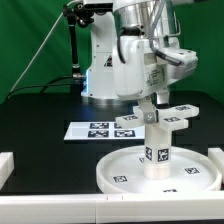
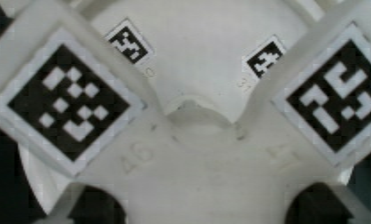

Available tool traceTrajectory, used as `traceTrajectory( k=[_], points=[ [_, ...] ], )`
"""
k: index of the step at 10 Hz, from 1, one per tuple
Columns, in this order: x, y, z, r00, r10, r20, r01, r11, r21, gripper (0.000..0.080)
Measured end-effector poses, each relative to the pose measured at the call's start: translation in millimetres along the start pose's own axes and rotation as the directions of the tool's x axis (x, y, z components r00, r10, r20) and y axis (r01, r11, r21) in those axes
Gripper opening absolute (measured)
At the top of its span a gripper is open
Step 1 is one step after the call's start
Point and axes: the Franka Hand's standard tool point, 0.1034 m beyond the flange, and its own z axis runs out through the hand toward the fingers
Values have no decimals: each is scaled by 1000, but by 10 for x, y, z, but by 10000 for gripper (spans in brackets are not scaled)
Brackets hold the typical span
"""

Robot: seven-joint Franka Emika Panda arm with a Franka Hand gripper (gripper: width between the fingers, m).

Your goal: Assemble round table

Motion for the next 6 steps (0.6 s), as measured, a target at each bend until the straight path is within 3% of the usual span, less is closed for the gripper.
traceTrajectory(
  k=[1,2,4,5,6],
  points=[
    [-1,2,2,1000,-9,0,9,1000,0,499],
    [-9,0,-1,1000,-24,1,24,1000,0,610],
    [-138,-21,-111,990,-138,23,139,990,-19,638],
    [-179,-55,-186,985,-172,34,172,985,-10,646],
    [-166,-46,-164,981,-189,30,190,982,-10,646]
  ],
)
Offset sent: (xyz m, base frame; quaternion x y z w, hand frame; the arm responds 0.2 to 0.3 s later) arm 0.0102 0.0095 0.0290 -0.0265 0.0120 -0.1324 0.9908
